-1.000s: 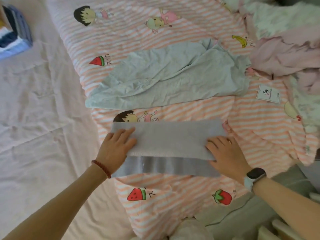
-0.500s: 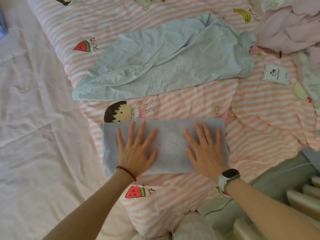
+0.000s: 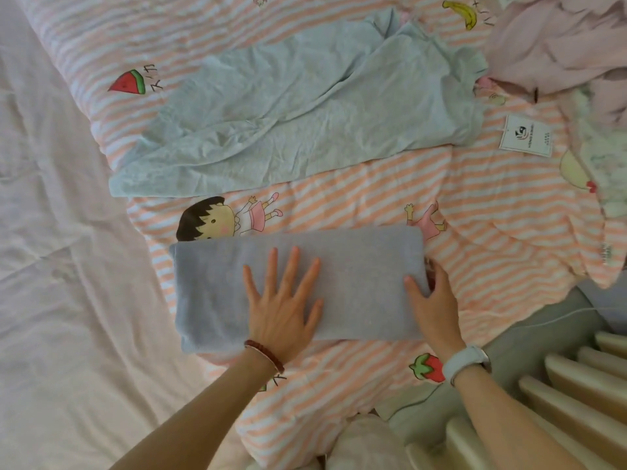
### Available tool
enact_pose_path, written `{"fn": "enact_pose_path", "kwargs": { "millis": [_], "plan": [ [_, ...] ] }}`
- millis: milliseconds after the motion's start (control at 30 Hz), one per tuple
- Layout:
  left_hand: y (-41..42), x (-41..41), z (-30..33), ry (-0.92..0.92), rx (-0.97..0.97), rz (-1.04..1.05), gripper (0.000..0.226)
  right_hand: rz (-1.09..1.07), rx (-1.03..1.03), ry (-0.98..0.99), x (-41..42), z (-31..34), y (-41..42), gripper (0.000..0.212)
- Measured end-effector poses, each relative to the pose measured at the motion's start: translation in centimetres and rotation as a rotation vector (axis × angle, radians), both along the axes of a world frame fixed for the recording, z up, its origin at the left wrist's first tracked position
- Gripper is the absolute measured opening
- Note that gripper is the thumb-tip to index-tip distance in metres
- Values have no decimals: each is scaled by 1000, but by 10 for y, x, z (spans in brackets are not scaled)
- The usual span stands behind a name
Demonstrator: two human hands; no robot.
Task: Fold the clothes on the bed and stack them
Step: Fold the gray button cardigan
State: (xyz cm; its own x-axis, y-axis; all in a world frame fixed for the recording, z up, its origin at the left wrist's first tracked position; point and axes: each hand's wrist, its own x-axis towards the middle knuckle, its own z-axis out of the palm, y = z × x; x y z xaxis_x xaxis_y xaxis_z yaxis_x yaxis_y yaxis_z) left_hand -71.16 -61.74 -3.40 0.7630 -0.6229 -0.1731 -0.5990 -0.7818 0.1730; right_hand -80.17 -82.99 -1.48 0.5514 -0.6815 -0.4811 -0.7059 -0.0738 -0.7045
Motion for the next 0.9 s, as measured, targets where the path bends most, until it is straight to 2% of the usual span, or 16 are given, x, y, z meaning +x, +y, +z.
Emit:
{"fn": "enact_pose_path", "kwargs": {
  "millis": [167,267,367,533,567,633,700,767,800,833,900],
  "plan": [
    [-24,-9,-28,54,109,-38,64,-104,362,64,5,-4,-14,45],
    [-24,-2,-34,94,177,-67,65,-41,423,86,11,6,-18,29],
    [-24,-2,-37,140,202,-79,66,64,473,29,9,24,-10,17],
    [-23,11,-20,261,190,-108,66,169,463,-103,15,59,11,20],
    [-19,15,-11,351,79,-59,63,200,456,-119,22,67,17,20],
    [-2,27,18,543,-281,199,42,282,435,-137,39,77,31,20],
    [30,37,43,427,-518,476,22,372,425,-153,59,82,53,21],
    [69,46,56,259,-540,645,22,465,414,-167,80,80,82,24],
    [86,51,58,255,-525,717,24,508,409,-167,90,76,99,27],
    [101,54,57,314,-527,807,27,545,402,-160,99,72,118,29],
    [123,58,56,597,-674,1041,34,604,388,-142,116,59,154,25]
  ]
}}
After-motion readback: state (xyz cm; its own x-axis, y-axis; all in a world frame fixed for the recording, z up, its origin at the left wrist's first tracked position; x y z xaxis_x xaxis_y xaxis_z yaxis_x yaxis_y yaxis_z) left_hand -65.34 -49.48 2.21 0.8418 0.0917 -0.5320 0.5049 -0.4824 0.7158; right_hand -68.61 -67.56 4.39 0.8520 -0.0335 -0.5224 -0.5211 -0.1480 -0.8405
